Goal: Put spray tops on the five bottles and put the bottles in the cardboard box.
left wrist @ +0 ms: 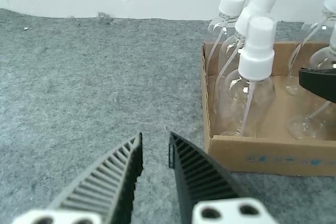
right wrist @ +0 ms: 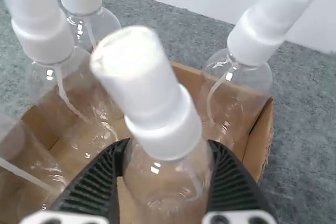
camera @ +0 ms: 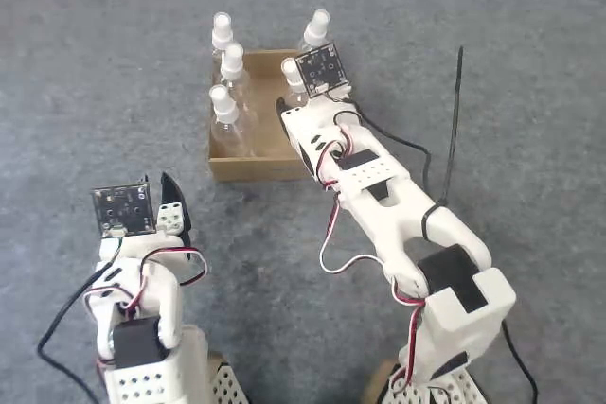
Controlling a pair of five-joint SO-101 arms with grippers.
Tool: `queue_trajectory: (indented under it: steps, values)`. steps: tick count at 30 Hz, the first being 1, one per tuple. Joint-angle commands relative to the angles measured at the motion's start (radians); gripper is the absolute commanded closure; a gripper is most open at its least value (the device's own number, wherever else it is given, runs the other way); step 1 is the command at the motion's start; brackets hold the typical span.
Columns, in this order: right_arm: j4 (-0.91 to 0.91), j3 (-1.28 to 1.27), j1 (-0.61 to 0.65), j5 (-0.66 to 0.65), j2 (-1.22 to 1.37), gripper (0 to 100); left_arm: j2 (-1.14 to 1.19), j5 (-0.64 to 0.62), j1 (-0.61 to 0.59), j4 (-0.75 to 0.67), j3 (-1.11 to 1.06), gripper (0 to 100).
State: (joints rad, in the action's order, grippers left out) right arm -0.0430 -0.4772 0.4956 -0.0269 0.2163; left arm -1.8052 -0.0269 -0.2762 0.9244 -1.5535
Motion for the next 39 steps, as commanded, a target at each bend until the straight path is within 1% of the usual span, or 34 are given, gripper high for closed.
queue_trajectory:
  steps: [1,4,9,11,19,24,26,39]
  values:
    - [-0.005,0.055,-0.021,0.011,-0.004,95.6,-0.017,0.015,-0.003,-0.031,0.008,92]
    - [-0.004,0.055,-0.021,0.011,-0.004,93.2,-0.017,0.015,-0.003,-0.031,0.008,92]
    - [-0.005,0.021,-0.019,0.011,-0.013,78.6,-0.017,0.015,-0.003,-0.031,0.008,92]
    - [-0.005,0.018,-0.019,0.011,-0.013,75.3,-0.017,0.015,-0.003,-0.031,0.008,92]
    - [0.005,0.021,-0.021,0.005,-0.016,74.4,-0.017,0.015,-0.003,-0.031,0.008,92]
    - [0.058,0.035,-0.019,0.005,-0.016,66.8,-0.017,0.015,-0.003,-0.031,0.008,92]
    - [0.064,0.035,-0.018,0.005,-0.021,66.7,-0.017,0.015,-0.003,-0.031,0.008,92]
    - [0.067,-0.121,-0.021,0.011,-0.251,66.8,-0.017,0.015,-0.003,-0.031,0.008,92]
